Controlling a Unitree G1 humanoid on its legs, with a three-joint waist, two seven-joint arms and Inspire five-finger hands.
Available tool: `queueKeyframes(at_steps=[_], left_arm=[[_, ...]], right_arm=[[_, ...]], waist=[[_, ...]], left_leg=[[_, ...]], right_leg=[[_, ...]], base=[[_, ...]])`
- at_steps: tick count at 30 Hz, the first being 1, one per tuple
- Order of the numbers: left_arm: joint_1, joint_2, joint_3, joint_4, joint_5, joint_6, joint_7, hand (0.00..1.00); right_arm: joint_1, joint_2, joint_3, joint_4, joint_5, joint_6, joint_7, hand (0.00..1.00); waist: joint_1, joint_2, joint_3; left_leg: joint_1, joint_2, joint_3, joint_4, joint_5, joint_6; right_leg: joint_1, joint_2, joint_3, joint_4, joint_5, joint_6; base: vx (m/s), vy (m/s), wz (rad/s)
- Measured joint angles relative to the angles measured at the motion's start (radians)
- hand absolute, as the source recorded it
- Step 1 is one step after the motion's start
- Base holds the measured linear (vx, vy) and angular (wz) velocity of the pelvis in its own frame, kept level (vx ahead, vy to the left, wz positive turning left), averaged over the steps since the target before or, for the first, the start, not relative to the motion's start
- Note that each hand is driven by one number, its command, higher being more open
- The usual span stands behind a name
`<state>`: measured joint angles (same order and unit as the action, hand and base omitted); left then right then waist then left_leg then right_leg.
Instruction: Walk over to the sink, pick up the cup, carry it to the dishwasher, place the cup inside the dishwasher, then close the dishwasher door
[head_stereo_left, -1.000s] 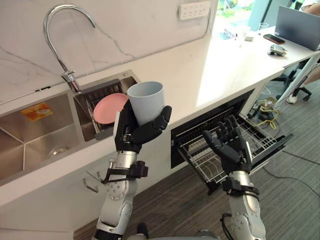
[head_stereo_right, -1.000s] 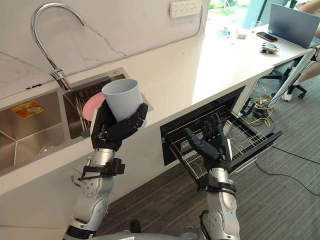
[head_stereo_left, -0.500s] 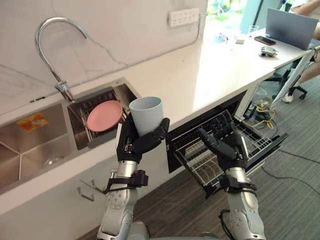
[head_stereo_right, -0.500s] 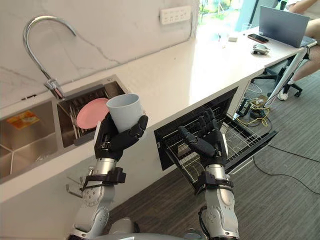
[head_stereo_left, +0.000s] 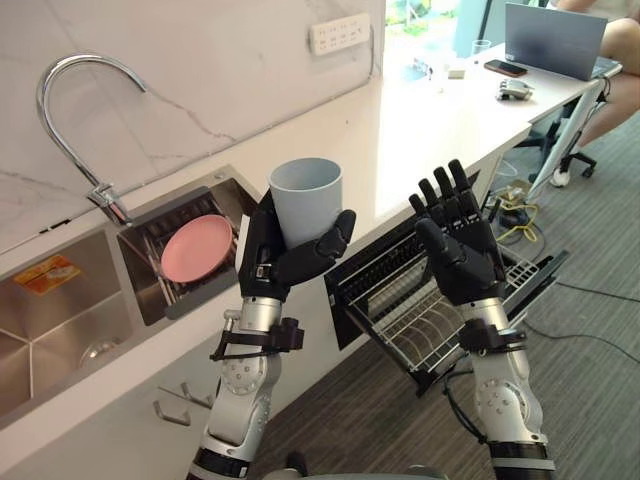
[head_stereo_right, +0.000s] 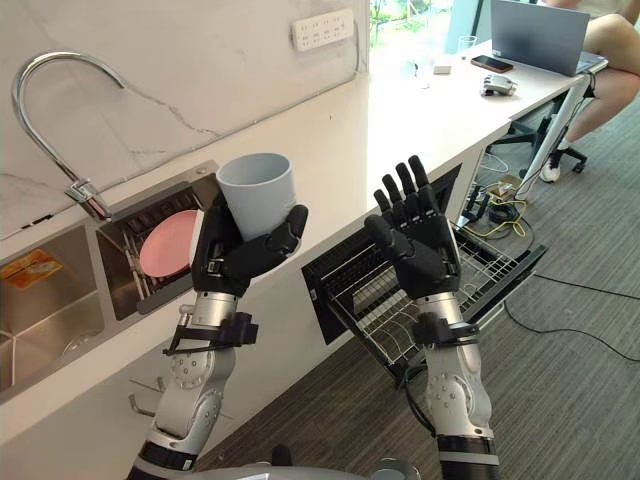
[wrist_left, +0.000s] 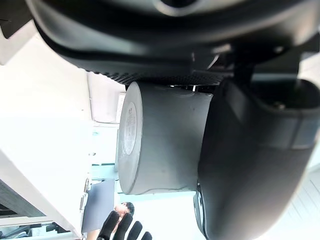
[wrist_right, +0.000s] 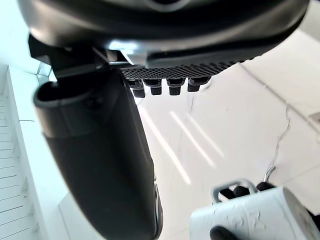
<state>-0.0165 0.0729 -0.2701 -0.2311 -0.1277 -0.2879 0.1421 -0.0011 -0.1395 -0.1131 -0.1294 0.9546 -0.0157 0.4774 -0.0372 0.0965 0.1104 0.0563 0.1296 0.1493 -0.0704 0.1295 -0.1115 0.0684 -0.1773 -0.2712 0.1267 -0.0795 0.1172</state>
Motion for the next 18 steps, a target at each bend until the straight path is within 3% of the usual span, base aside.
queueKeyframes(at_steps=[3, 6, 10, 18], left_arm=[[-0.058, 0.006, -0.020, 0.038, 0.138, 0.003, 0.027, 0.00], [-0.075, 0.011, -0.037, 0.055, 0.223, 0.016, 0.050, 0.00], [-0.086, 0.030, -0.054, 0.094, 0.341, 0.040, 0.068, 0.00], [-0.108, 0.062, -0.087, 0.113, 0.398, 0.091, 0.071, 0.00]], right_arm=[[0.004, -0.008, 0.025, -0.004, 0.005, 0.081, 0.069, 1.00], [0.004, -0.010, 0.062, -0.007, 0.002, 0.099, 0.075, 1.00], [0.001, -0.011, 0.084, -0.007, -0.029, 0.110, 0.040, 1.00], [-0.034, -0.040, 0.128, -0.012, -0.083, 0.142, -0.056, 1.00]], waist=[[-0.006, -0.017, -0.007], [-0.005, -0.024, -0.011], [-0.004, -0.037, -0.019], [-0.004, -0.058, -0.031]], left_leg=[[-0.007, -0.004, -0.003, 0.000, -0.003, 0.005], [-0.012, -0.007, -0.005, 0.000, -0.005, 0.007], [-0.014, -0.009, -0.006, -0.003, -0.004, 0.008], [-0.015, -0.010, -0.007, -0.012, -0.004, 0.009]], right_leg=[[0.009, 0.001, -0.005, -0.032, 0.020, 0.004], [0.013, 0.001, -0.009, -0.049, 0.030, 0.006], [0.015, 0.001, -0.011, -0.061, 0.037, 0.007], [0.015, 0.001, -0.015, -0.066, 0.038, 0.007]], base=[[-0.01, 0.008, 0.02], [-0.01, 0.004, 0.01], [0.00, 0.000, 0.00], [0.00, 0.000, 0.00]])
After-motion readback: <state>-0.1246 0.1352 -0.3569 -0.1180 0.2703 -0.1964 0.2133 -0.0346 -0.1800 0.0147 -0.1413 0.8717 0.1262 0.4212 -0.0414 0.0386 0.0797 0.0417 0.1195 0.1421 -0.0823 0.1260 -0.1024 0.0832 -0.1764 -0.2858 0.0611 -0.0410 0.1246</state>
